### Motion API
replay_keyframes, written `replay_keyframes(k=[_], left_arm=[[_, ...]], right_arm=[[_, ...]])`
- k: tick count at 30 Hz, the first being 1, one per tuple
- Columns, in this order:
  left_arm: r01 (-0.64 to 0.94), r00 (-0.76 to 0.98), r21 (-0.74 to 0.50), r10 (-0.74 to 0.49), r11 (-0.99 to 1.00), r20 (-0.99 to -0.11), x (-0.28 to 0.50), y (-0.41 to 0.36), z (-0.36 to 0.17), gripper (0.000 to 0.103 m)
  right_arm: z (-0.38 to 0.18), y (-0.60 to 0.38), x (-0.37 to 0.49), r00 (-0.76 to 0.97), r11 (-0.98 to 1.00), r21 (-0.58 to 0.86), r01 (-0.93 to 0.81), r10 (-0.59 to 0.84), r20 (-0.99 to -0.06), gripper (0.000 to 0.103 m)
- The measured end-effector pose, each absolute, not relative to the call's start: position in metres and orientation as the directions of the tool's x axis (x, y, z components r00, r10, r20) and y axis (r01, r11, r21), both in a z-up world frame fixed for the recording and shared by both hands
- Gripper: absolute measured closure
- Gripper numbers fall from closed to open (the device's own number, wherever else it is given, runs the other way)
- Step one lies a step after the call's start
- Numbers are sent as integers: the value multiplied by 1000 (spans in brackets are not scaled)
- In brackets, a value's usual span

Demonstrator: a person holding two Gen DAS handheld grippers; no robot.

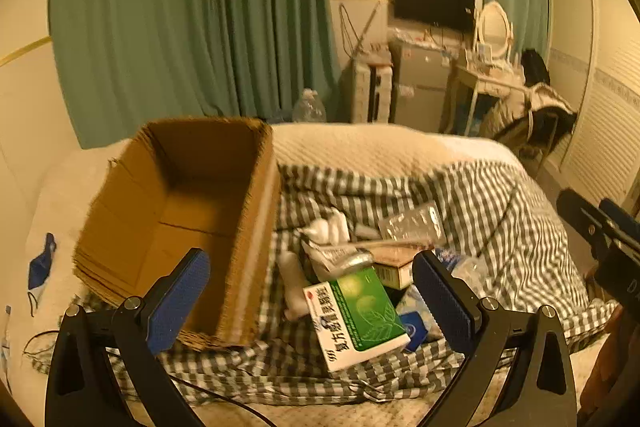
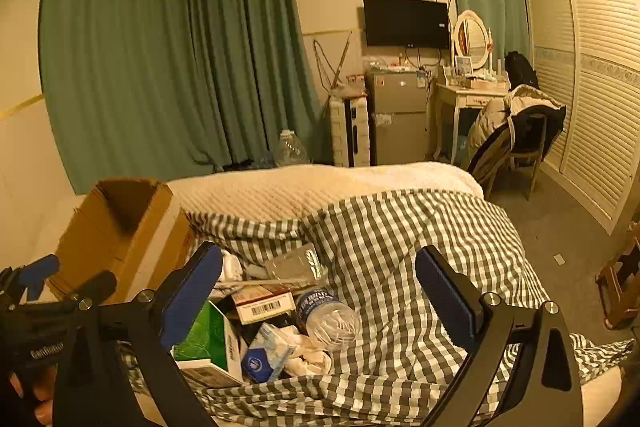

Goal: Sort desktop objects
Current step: 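Grasp the green medicine box with the left gripper while the right grasps the clear swab cup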

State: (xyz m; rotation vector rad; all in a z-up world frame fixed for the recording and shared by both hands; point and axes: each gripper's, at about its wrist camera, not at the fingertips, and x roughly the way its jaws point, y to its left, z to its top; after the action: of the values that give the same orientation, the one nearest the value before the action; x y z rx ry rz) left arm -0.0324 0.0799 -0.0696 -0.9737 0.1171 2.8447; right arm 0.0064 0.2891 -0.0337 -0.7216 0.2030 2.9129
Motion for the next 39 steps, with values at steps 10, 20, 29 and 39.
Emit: replay_keyframes(k=[10,20,29,39], left_arm=[[-178,-695,26,107,-984,-711,-55,98,-112,0],[-210,-590,31,101,-977,-801,-71,111,-158,0],[-194,-523,11,94,-981,-847,-91,110,-192,0],[-202,-463,-55,145,-978,-874,-105,106,-221,0]], right_arm=[[-75,299,-30,-829,-983,106,-151,68,-555,5],[-123,305,-60,-740,-986,98,-133,33,-672,11],[-157,304,-86,-666,-990,85,-111,11,-746,11],[-192,306,-114,-562,-991,62,-117,15,-827,11]])
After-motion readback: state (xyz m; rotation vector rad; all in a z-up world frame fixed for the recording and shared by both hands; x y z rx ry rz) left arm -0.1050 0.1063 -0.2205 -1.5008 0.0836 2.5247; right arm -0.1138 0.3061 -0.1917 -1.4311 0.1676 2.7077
